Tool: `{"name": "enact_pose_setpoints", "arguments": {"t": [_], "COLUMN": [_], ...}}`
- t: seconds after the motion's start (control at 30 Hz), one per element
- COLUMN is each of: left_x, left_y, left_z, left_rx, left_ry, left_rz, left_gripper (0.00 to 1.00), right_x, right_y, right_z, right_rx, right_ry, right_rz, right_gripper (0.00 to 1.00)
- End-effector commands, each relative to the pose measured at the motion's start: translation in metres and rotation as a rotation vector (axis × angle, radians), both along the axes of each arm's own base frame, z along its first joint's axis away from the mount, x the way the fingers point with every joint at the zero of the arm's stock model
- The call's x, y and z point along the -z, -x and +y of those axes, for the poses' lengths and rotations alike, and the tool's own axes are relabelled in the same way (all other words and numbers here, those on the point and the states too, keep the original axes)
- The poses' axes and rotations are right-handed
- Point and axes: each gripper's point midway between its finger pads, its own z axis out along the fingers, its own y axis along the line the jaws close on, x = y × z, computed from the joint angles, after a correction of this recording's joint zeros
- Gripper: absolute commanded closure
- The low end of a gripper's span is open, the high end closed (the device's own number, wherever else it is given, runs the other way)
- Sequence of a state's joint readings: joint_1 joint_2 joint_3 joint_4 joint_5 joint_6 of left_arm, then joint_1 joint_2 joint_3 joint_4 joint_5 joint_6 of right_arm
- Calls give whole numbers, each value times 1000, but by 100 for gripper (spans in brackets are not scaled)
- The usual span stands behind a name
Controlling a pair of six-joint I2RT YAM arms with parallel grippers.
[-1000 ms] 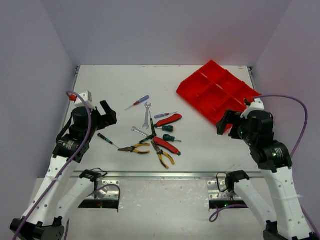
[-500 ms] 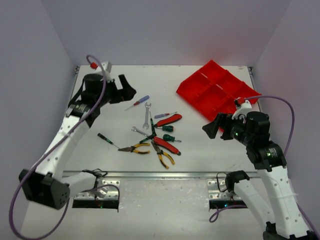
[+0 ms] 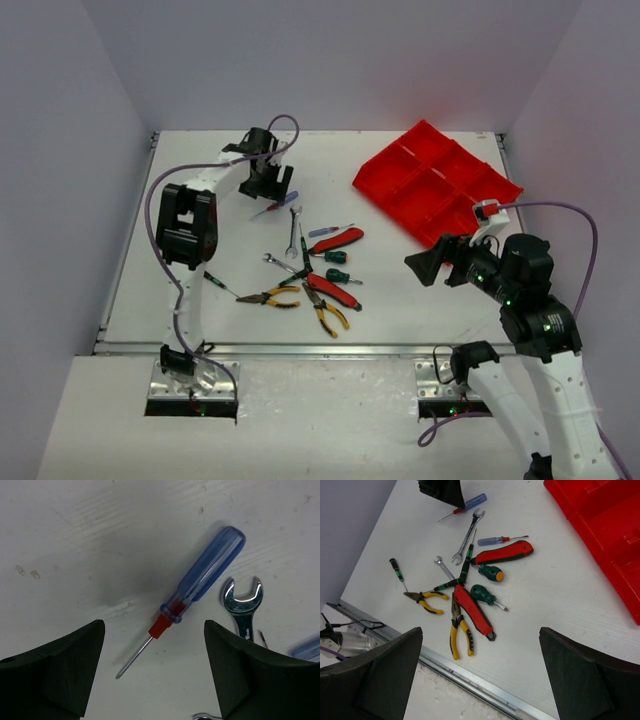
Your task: Sort the tools into containers
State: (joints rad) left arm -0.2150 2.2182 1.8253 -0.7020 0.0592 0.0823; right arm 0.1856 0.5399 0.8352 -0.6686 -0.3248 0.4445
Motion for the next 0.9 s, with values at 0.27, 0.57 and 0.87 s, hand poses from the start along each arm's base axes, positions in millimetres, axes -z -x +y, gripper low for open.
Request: {"name": "enact_pose_setpoints", "arguments": {"t": [0.27, 0.57, 0.87], "left_x": [26, 25, -111], "left_y": [-14, -9, 2], "left_z": [5, 5, -34], "left_rx": [32, 16, -5], "left_ry": [-47, -32, 230], "left_rz": [9, -9, -224], "left_gripper": [59, 100, 100], "right_x": [-11, -7, -5], "right_y": [-2, -8, -35], "right_z": [3, 6, 39], "right_rx": [-31, -20, -89], "right_ry": [1, -31, -231], "right_rz": [-65, -43, 20], "right_gripper": [1, 1, 1]}}
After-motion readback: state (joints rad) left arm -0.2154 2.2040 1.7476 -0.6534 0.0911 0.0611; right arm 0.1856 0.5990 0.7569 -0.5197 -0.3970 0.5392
